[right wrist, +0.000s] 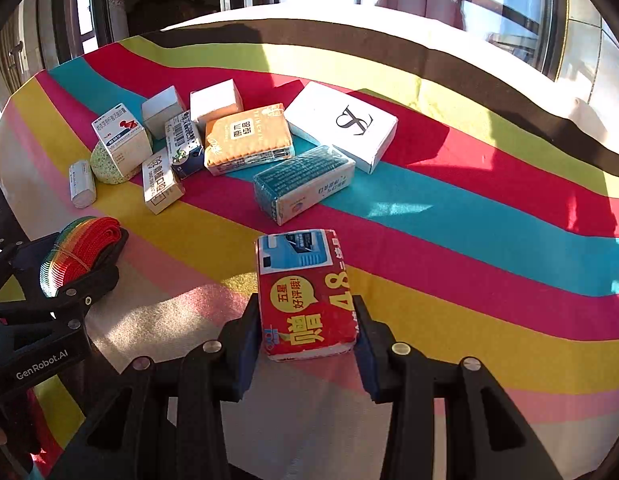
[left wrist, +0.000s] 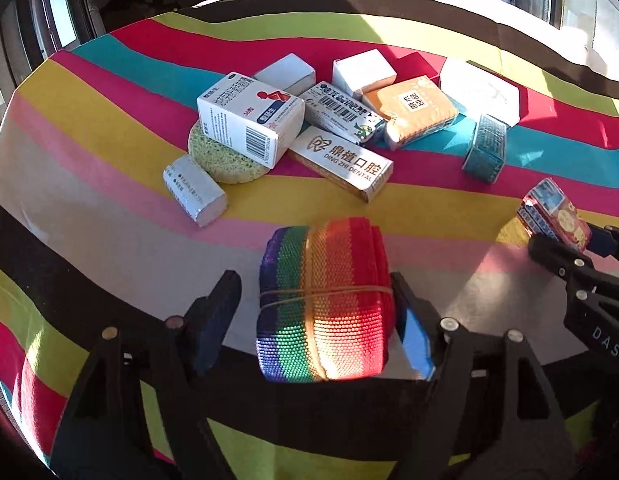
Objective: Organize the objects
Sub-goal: 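Grasp the rainbow strap roll with the left tool while the right tool holds the tissue pack, then lift the rainbow strap roll and red tissue pack and carry them toward the cardboard box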
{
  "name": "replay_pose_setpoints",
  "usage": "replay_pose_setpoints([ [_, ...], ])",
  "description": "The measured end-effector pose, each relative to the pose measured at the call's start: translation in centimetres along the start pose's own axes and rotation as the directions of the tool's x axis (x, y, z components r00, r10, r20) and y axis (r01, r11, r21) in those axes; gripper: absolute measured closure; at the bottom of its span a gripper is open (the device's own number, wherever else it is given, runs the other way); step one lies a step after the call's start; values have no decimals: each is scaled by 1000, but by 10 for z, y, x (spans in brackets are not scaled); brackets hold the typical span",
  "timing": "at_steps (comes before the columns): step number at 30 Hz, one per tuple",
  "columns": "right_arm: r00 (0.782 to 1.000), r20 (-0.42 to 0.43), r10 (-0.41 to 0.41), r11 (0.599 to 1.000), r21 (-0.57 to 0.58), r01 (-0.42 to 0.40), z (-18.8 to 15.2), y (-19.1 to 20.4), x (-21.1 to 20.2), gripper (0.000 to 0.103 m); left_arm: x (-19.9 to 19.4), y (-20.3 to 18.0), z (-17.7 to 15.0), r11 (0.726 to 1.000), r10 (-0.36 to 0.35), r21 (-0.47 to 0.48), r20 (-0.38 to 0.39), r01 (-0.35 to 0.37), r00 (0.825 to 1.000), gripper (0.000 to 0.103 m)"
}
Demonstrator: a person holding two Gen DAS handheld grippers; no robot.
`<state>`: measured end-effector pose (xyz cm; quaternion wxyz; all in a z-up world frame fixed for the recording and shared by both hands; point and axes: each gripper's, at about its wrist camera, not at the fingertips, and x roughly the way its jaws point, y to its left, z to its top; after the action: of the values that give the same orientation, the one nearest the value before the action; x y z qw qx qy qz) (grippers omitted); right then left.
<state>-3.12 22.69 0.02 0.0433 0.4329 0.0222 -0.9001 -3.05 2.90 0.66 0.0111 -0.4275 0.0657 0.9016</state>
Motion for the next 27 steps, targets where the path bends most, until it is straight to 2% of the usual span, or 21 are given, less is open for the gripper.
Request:
replay_pose_setpoints([
  [1,1000,0,0,1000,0,0,0,0,0,60,-1,0,0,1000,-16,-3,6,16,1000,39],
  [11,1000,0,-2,1000,2,2,0,1,0,60,-21,8,-12,999,-27,-31,39,28,999,39],
  [17,1000,0,-4,1000,2,4,0,1,0,60,-43,24,-30,994,-19,-110,57,25,998,39],
  [20,1000,0,-8,1000,4,8,0,0,-1,60,-48,33,-41,989,-25,-147,45,31,999,39],
  [27,1000,0,-11,1000,6,11,0,-1,-1,60,-61,46,-66,986,-21,-165,16,24,1000,39],
])
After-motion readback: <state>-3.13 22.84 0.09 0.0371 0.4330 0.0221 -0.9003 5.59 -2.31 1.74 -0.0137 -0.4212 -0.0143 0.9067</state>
